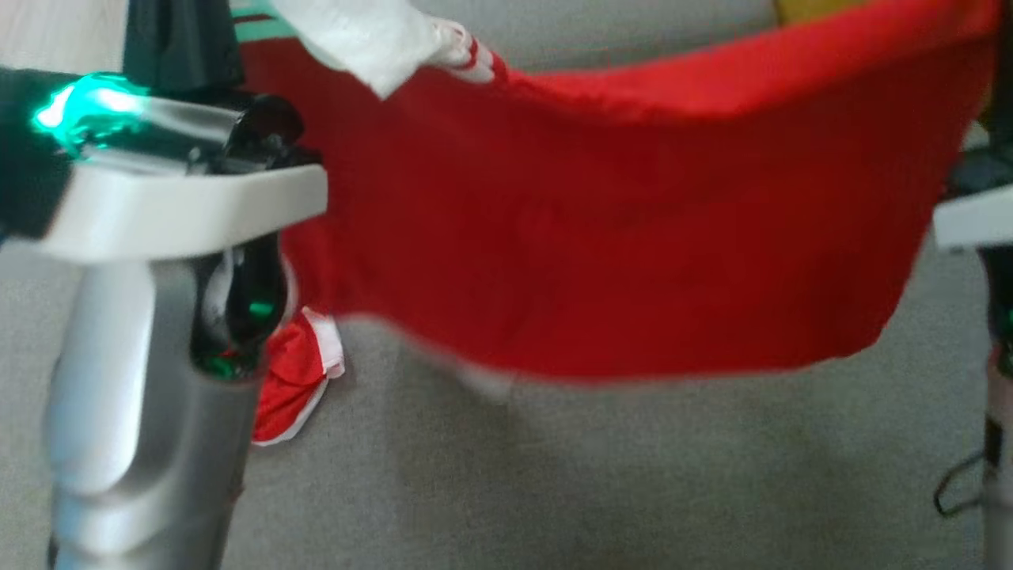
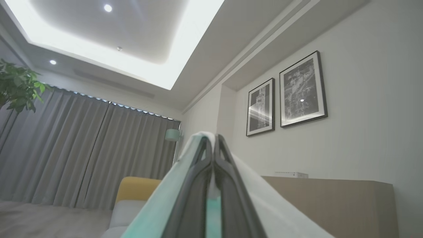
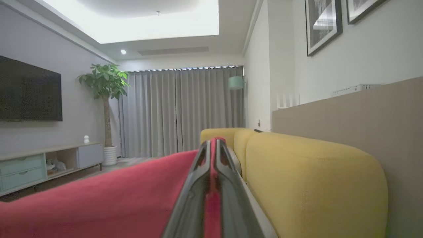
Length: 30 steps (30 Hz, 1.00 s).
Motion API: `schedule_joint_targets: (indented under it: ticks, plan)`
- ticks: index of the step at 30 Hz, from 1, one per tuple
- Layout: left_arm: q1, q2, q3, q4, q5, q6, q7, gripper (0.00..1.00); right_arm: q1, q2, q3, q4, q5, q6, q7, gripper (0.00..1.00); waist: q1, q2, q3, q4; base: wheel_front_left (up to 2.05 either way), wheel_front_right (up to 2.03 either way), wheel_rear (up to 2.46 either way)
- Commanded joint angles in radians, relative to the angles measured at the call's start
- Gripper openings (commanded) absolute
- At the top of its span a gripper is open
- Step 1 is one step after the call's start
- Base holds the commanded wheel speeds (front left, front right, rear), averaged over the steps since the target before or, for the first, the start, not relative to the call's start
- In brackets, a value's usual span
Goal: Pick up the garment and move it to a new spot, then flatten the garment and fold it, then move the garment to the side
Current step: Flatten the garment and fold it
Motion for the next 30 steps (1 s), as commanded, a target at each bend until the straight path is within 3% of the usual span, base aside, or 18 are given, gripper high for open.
schedule_joint_targets:
  ticks: [1,6,10,13,16,20,21,24,26,30]
  plan:
    - [-0.019,0.043,0.027,-0.087,0.011,0.016,0.039,0.00,0.011,-0.001,0.007,-0.086,0.005,-0.001,0.035,0.00,0.0001,-0.0001,0.026,0.003,0.00,0.00,0.00]
    - [-0.078,0.087,0.033,-0.203,0.010,0.021,0.145,0.00,0.033,0.013,-0.049,-0.227,-0.009,-0.001,0.131,0.00,0.0001,-0.0001,0.112,0.002,0.00,0.00,0.00]
    - [-0.214,0.119,0.017,-0.067,-0.003,-0.030,0.204,0.00,-0.047,0.030,-0.085,-0.199,0.002,-0.001,0.213,0.00,0.0001,-0.0001,0.221,-0.002,0.00,0.00,0.00]
    - [-0.372,0.161,-0.010,0.114,0.032,-0.101,0.206,0.00,-0.188,0.018,-0.084,-0.079,0.005,-0.001,0.234,0.00,0.0001,-0.0001,0.299,-0.013,0.00,0.00,0.00]
    - [-0.547,0.183,-0.018,0.321,0.070,-0.137,0.173,0.00,-0.372,-0.004,-0.053,0.090,-0.020,-0.001,0.193,0.00,0.0001,-0.0001,0.358,-0.022,0.00,0.00,0.00]
    - [-0.775,0.216,-0.022,0.564,0.142,-0.153,0.078,0.00,-0.622,-0.013,0.017,0.322,-0.057,-0.001,0.061,0.00,0.0001,-0.0001,0.411,-0.032,0.00,0.00,0.00]
    - [-0.775,0.216,-0.022,0.564,0.142,-0.153,0.078,0.00,-0.622,-0.013,0.017,0.322,-0.057,-0.001,0.061,0.00,0.0001,-0.0001,0.411,-0.032,0.00,0.00,0.00]
    - [-0.904,0.221,-0.028,0.706,0.176,-0.158,-0.005,0.00,-0.766,-0.012,0.062,0.484,-0.061,-0.001,-0.042,0.00,0.0001,-0.0001,0.431,-0.027,0.00,0.00,0.00]
    - [-0.966,0.212,-0.084,0.799,0.204,-0.180,-0.078,0.00,-0.842,-0.030,0.094,0.622,-0.065,-0.001,-0.136,0.00,0.0001,-0.0001,0.432,-0.009,0.00,0.00,0.00]
    - [-0.980,0.186,-0.129,0.883,0.195,-0.192,-0.159,0.00,-0.861,-0.053,0.134,0.762,-0.061,-0.001,-0.237,0.00,0.0001,-0.0001,0.433,0.017,0.00,0.00,0.00]
